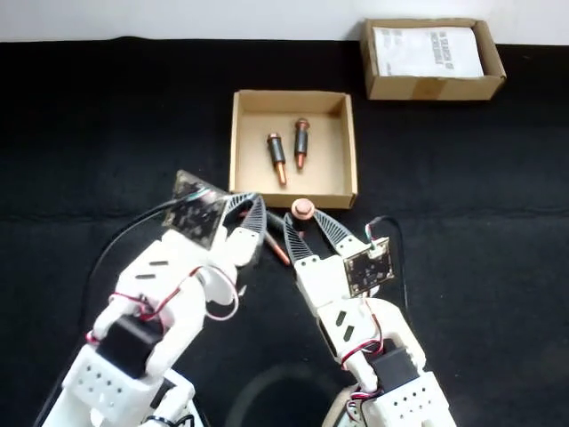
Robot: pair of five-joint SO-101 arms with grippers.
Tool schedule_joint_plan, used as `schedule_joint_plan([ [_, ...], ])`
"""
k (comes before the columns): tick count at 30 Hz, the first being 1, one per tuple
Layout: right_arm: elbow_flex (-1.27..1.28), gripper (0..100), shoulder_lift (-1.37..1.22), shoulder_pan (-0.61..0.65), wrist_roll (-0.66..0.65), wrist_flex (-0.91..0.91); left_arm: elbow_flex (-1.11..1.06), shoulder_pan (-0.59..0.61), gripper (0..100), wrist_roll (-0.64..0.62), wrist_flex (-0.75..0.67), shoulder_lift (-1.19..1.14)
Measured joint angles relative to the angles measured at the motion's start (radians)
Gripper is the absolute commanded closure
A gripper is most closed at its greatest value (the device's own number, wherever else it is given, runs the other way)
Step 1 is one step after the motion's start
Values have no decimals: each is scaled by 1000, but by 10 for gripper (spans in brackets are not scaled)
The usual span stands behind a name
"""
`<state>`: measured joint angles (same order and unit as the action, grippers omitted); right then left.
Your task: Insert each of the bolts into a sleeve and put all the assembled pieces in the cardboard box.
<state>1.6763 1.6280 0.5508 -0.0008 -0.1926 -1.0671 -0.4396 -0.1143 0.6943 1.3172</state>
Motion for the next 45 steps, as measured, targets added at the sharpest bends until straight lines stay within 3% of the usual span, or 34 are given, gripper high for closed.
schedule_joint_plan([
  [7, 0, 992, 2, -21, 32, -14, -81, 115, 990, 0, 0, 150],
  [11, -57, 992, 0, -71, 153, -163, -221, 253, 990, -3, 0, 213],
  [20, -295, 992, -66, -75, 180, -373, -534, 399, 990, -9, 0, 364],
  [29, -695, 992, -543, -78, 192, -422, -609, 462, 990, -9, 5, 477],
  [38, -1036, 992, -1036, -106, 252, -425, -609, 466, 990, -9, 186, 479],
  [45, -1261, 992, -1370, -123, 252, -425, -609, 466, 990, -9, 209, 479],
])
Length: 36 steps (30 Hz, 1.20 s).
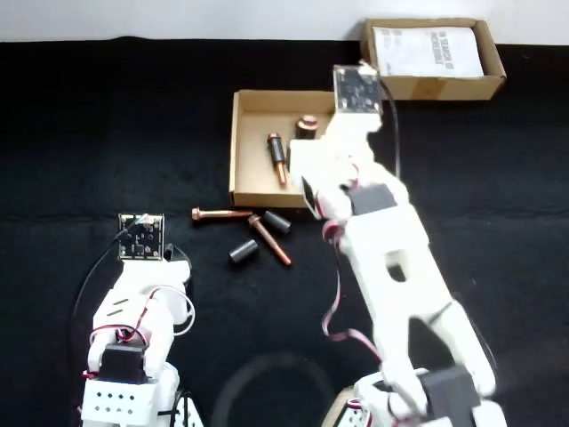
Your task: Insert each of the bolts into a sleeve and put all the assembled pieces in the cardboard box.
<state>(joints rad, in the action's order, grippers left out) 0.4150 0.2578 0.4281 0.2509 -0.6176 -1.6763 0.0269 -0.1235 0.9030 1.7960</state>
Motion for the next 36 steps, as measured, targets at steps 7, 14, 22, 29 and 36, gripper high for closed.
schedule_joint_plan([
  [7, -216, 992, -347, -61, 0, 0, 0, 0, 990, 0, 0, 0],
  [14, -419, 992, -614, -100, 0, 0, 0, 0, 990, 0, 0, 0],
  [22, -535, 920, -769, -101, 0, -14, 0, 0, 990, 0, 0, 0],
  [29, -618, 812, -786, -100, 0, -135, 0, 0, 990, 0, 0, 0],
  [36, -752, 872, -786, -100, 2, -288, 0, 0, 990, 0, 0, 0],
])
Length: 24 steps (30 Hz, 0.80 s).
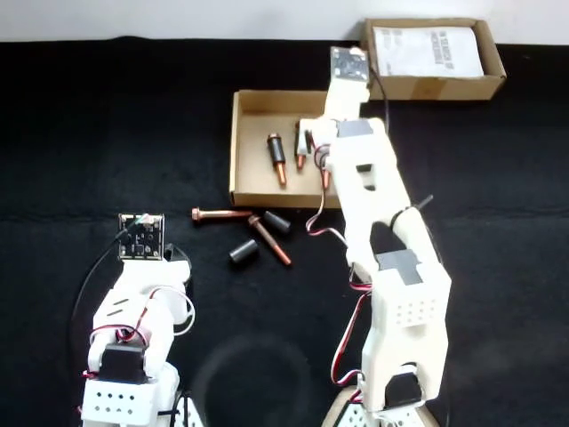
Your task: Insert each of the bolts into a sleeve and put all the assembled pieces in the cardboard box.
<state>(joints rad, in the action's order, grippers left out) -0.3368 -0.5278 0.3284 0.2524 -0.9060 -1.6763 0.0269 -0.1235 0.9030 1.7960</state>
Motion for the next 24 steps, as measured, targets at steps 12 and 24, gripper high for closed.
schedule_joint_plan([
  [12, -212, 988, 157, 153, 103, -514, 0, 29, 990, 0, 0, 0],
  [24, -212, 991, 310, 302, 114, -830, 0, 37, 990, 0, 0, 0],
])
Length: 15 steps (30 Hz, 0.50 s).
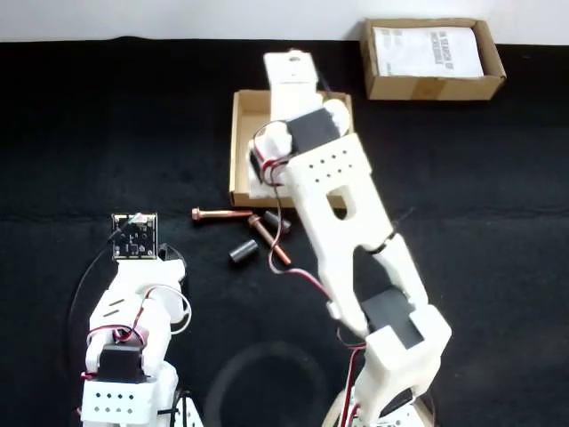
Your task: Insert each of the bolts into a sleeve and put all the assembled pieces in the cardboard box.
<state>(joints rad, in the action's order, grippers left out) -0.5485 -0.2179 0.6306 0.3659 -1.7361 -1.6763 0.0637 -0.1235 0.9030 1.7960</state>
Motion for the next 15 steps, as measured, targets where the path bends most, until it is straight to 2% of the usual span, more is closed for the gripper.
schedule_joint_plan([
  [4, 100, 991, 94, 21, 18, -12, 0, 0, 990, 0, 0, 0],
  [10, 448, 991, 226, 123, 25, -6, 0, 0, 990, 0, 0, 0],
  [15, 698, 991, 232, 164, 35, 172, 0, 0, 990, 0, 0, 0],
])
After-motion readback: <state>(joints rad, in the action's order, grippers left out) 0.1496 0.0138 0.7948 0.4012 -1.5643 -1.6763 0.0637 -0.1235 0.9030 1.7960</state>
